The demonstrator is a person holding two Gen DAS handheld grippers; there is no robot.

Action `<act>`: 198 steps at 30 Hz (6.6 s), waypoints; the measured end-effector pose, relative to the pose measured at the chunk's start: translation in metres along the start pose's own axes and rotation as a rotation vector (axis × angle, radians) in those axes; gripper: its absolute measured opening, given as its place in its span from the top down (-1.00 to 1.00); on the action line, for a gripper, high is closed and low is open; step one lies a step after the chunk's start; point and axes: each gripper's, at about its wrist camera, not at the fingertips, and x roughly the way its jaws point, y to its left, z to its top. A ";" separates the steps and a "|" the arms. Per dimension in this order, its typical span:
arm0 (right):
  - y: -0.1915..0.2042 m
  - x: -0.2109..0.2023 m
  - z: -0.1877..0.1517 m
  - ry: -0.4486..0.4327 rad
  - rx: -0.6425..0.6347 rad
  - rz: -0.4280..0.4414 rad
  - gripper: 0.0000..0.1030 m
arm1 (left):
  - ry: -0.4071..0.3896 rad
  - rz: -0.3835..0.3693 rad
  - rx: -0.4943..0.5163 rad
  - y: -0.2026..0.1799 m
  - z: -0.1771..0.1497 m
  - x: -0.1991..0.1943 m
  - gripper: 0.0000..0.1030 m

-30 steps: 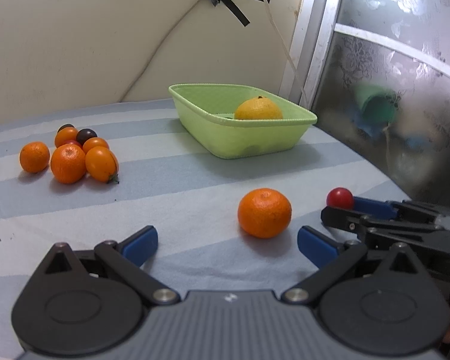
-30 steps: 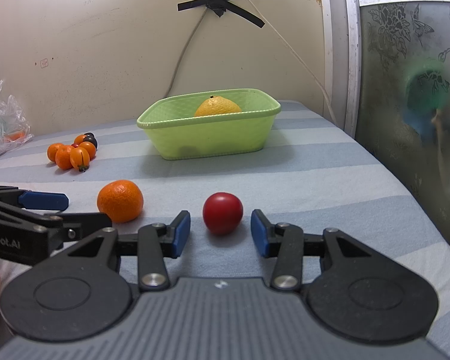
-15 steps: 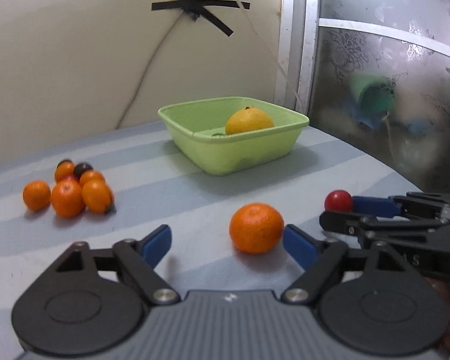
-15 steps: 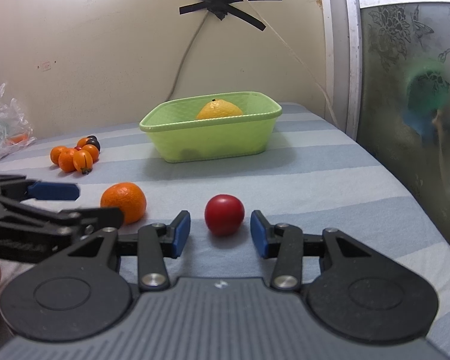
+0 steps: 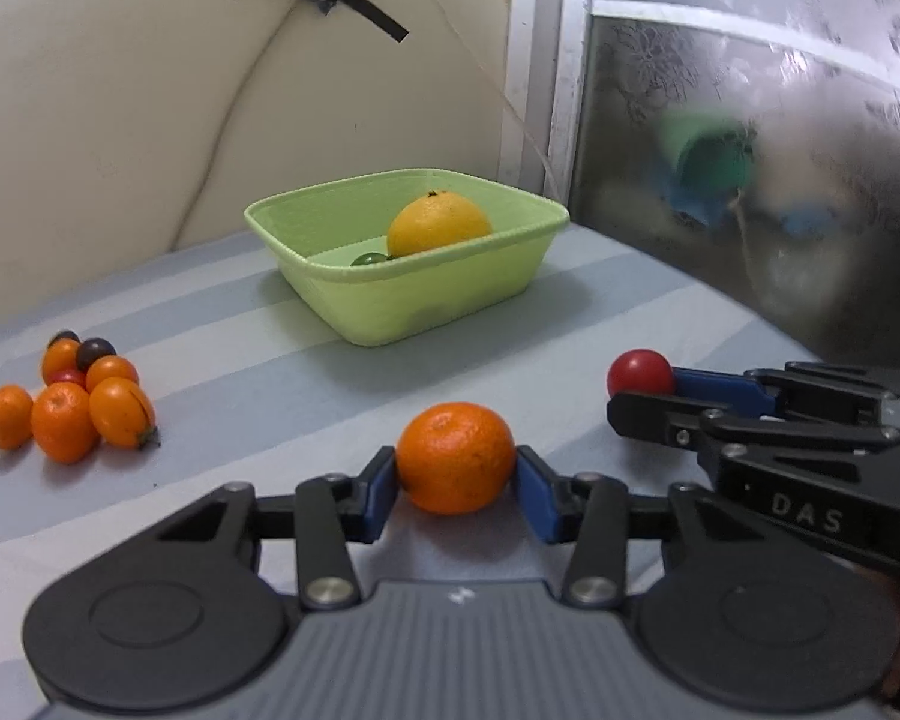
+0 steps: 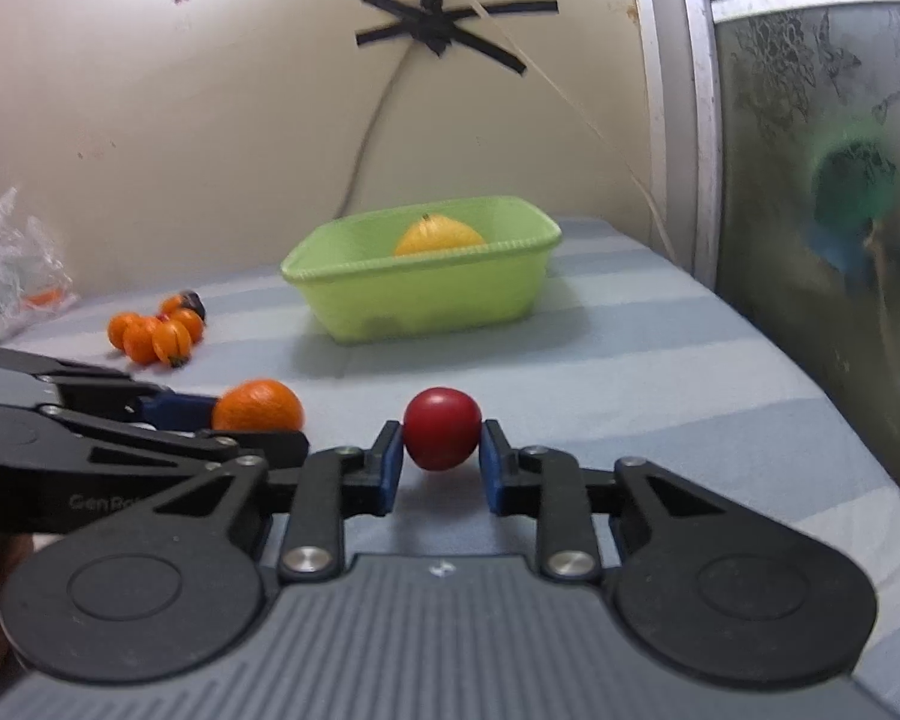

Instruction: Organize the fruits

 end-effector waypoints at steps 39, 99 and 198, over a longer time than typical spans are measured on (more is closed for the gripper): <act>0.079 0.055 0.052 -0.033 -0.253 0.353 0.17 | -0.183 0.301 -0.335 0.160 0.000 -0.105 -0.05; 0.092 0.101 0.047 0.046 -0.333 0.192 0.41 | -0.038 0.026 -0.312 0.122 0.009 -0.013 -0.25; 0.160 0.171 0.070 0.173 -0.371 0.280 0.38 | -0.066 0.207 -0.476 0.220 -0.004 -0.018 0.21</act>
